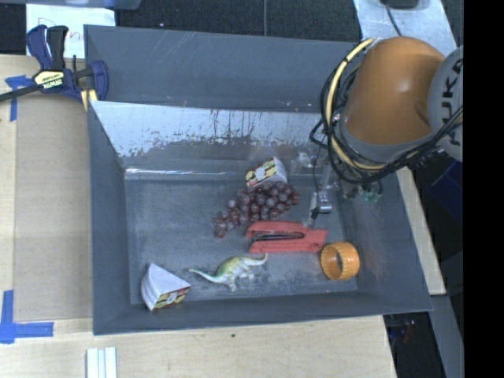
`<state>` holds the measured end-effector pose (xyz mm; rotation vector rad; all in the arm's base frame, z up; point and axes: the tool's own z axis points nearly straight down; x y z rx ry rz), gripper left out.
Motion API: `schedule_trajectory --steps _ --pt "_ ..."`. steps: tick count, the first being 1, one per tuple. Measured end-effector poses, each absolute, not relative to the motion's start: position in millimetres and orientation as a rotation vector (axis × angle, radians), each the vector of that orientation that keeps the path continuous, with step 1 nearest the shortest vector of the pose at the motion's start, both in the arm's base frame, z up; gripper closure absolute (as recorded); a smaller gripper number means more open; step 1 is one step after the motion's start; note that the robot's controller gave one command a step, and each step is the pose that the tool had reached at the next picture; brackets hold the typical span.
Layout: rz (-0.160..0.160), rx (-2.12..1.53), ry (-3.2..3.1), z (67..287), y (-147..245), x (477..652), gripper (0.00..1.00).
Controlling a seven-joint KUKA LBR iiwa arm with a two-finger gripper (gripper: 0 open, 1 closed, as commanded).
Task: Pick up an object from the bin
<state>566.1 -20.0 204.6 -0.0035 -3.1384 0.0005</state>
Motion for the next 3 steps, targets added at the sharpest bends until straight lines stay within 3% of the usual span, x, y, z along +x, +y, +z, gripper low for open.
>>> schedule_trajectory --steps 1,2,3 --pt "0.001 -0.004 -3.146 208.1 -20.0 567.7 0.00" --pt "0.002 0.013 -3.150 125.7 -37.0 551.8 0.00" --pt "-0.001 -0.176 -3.151 150.9 -30.5 620.6 0.00"
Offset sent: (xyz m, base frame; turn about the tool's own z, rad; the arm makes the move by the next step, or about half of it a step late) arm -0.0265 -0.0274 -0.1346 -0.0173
